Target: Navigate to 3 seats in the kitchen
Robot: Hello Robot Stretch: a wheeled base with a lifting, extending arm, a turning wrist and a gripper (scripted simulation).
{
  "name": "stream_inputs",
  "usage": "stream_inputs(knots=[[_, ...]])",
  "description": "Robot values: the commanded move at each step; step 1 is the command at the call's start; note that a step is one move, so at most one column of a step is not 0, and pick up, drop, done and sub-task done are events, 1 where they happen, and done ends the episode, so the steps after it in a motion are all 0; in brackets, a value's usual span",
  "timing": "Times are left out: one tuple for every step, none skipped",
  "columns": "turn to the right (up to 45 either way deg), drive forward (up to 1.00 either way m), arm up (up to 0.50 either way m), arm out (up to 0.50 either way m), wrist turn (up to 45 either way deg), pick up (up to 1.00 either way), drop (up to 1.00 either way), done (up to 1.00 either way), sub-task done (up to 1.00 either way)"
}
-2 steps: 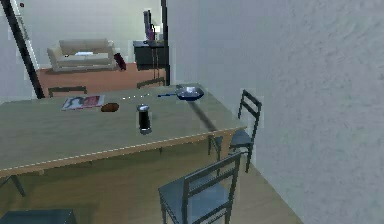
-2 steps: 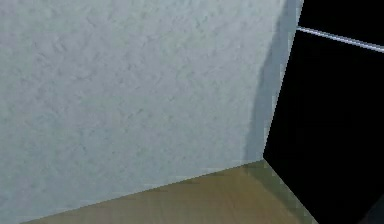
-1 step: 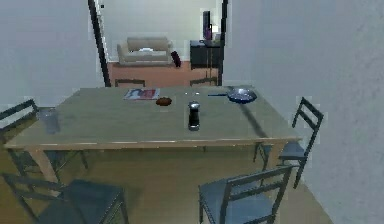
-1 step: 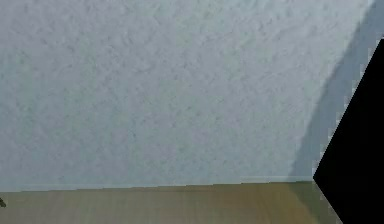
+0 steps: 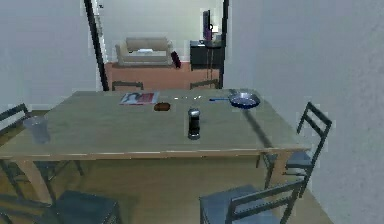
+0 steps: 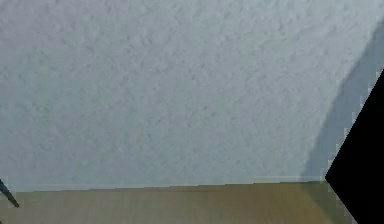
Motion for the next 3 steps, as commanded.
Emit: stream_inputs(knots=[[-39.0,0.0,0.0,0.0,0.0,0.0,0.0,0.0,0.0],[0.0,0.0,0.0,0.0,0.0,0.0,0.0,0.0,1.0],[45.0,0.0,0.0,0.0,0.0,0.0,0.0,0.0,0.0]])
